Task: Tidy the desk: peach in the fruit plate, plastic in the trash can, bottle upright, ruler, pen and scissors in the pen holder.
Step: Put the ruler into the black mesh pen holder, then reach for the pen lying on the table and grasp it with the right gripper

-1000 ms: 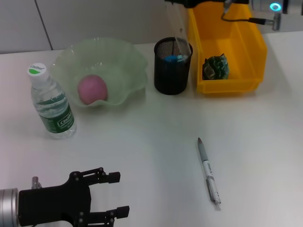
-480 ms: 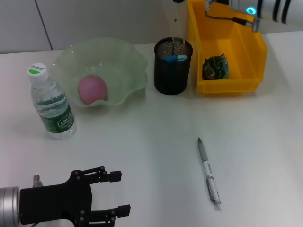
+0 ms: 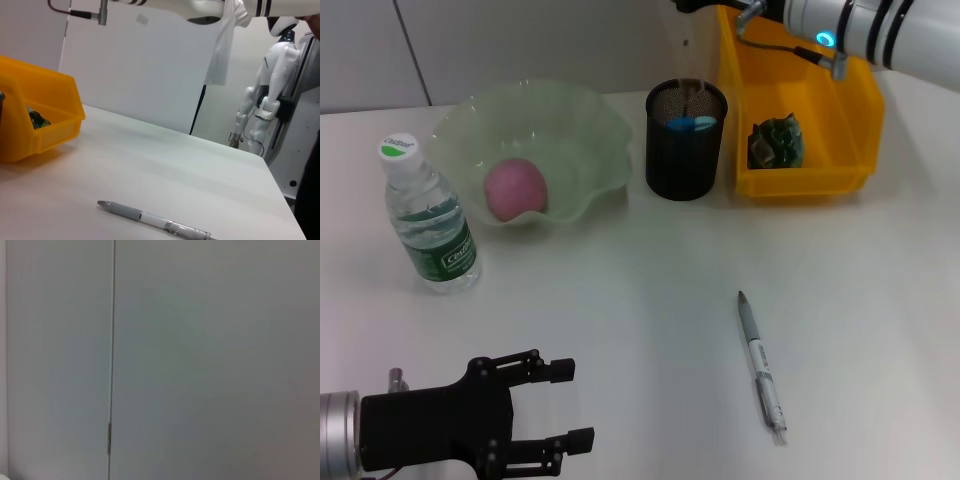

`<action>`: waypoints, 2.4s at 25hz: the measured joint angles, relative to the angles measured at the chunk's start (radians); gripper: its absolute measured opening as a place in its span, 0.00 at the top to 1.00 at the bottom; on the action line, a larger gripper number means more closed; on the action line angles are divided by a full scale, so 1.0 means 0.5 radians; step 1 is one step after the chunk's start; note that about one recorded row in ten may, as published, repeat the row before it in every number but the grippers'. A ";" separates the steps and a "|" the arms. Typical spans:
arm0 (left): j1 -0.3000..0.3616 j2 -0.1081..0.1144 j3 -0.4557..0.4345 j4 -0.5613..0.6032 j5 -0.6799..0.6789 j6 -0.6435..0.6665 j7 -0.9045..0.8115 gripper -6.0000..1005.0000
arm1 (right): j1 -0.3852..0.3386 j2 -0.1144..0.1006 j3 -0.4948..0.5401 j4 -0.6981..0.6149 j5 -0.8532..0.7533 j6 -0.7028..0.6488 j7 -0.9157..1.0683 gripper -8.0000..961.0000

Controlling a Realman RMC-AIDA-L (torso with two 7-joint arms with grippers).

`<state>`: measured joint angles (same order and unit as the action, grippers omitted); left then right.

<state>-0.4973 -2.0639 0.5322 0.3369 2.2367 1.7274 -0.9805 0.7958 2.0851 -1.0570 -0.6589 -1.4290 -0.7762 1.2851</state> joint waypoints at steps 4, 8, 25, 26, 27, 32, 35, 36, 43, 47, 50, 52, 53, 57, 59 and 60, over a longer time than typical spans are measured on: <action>0.000 0.001 -0.002 0.001 0.000 -0.001 -0.003 0.22 | 0.049 -0.001 0.000 0.147 0.101 0.014 -0.139 0.51; 0.001 0.003 -0.002 0.001 0.000 -0.001 -0.003 0.22 | 0.069 0.000 0.000 0.204 0.111 0.035 -0.173 0.50; 0.010 0.008 0.000 0.029 0.006 0.011 -0.006 0.22 | 0.054 0.002 0.003 0.288 0.128 0.035 -0.244 0.45; 0.010 0.008 0.000 0.030 0.007 0.012 -0.006 0.22 | 0.052 0.002 0.004 0.287 0.128 0.033 -0.244 0.43; 0.010 0.008 0.000 0.031 0.007 0.012 -0.006 0.22 | 0.051 0.003 0.006 0.285 0.128 0.029 -0.244 0.41; 0.014 0.007 0.000 0.040 0.007 0.015 -0.006 0.22 | -0.004 -0.001 0.010 0.250 0.280 -0.113 -0.241 0.31; 0.019 0.004 0.000 0.045 0.003 0.016 -0.003 0.22 | -0.110 -0.007 0.014 0.140 0.407 -0.385 -0.236 0.26; 0.019 0.004 0.000 0.045 0.003 0.015 -0.002 0.23 | -0.142 -0.009 0.016 0.102 0.423 -0.474 -0.228 0.25; 0.012 -0.002 -0.002 0.045 0.001 0.005 0.010 0.23 | -0.361 -0.071 0.014 -0.305 0.283 -1.105 -0.017 0.21; 0.010 -0.004 -0.011 0.044 0.000 0.006 0.012 0.23 | -0.345 -0.177 0.045 -0.443 -0.071 -1.389 0.148 0.22; 0.006 -0.004 -0.012 0.047 -0.001 0.004 0.016 0.23 | -0.252 -0.231 0.151 -0.472 -0.404 -1.586 0.260 0.22; 0.005 -0.004 -0.014 0.049 -0.002 0.000 0.027 0.23 | -0.183 -0.252 0.217 -0.470 -0.607 -1.700 0.297 0.21; 0.005 -0.005 -0.015 0.049 -0.006 -0.002 0.033 0.23 | -0.156 -0.261 0.230 -0.469 -0.685 -1.739 0.307 0.21; 0.004 -0.005 -0.016 0.050 -0.022 -0.005 0.038 0.23 | -0.063 -0.264 0.215 -0.511 -0.990 -1.862 0.378 0.22; 0.003 -0.005 -0.016 0.050 -0.033 -0.008 0.037 0.23 | -0.001 -0.260 0.210 -0.523 -1.147 -1.960 0.425 0.22; 0.000 -0.004 -0.014 0.050 -0.038 -0.010 0.037 0.23 | 0.038 -0.256 0.199 -0.522 -1.225 -2.026 0.439 0.22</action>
<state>-0.4971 -2.0658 0.5250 0.3621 2.2177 1.7223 -0.9618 0.8148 1.9570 -0.9574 -0.9198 -2.0417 -1.7891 1.5044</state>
